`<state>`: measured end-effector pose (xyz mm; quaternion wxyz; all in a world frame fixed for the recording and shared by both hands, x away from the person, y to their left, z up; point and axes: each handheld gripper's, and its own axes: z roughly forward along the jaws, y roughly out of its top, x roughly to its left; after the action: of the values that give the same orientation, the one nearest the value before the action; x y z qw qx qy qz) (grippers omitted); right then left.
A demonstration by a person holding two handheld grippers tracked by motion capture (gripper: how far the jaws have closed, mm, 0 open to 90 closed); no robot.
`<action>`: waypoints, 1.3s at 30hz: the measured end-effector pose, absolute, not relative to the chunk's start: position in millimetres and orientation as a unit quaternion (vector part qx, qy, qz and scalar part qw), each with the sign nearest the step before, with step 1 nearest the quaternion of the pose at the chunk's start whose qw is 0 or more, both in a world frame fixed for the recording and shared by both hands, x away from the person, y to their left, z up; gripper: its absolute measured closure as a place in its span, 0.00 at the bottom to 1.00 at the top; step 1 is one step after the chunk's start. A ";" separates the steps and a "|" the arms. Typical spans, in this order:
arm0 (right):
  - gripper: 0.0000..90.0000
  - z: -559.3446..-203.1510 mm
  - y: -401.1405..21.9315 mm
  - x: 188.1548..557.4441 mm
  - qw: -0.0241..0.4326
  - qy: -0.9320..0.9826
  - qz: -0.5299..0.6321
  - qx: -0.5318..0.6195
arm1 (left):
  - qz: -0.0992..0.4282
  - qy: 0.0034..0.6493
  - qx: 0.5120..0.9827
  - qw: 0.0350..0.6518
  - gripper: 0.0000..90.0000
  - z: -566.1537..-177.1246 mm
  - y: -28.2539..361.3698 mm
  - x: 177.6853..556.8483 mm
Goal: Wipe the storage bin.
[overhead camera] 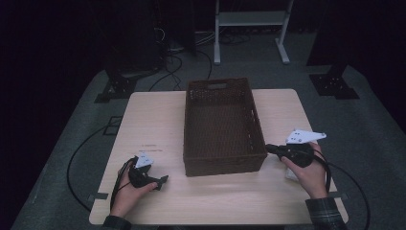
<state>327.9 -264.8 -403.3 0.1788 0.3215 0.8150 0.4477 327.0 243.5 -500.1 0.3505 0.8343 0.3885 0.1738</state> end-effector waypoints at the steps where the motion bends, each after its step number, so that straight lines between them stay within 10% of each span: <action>1: 1.00 -403.1 -263.3 327.4 0.178 0.816 0.447 0.321 | 0.174 0.388 0.834 0.351 0.01 -500.1 243.5 327.0; 39: 0.31 -464.1 -255.2 286.5 0.170 0.831 0.388 0.360 | 0.173 0.390 0.834 0.351 0.01 -500.2 243.3 326.8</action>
<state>286.5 -255.2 -464.1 0.1698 0.3605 0.8309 0.3883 326.8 243.3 -500.2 0.3508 0.8337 0.3899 0.1730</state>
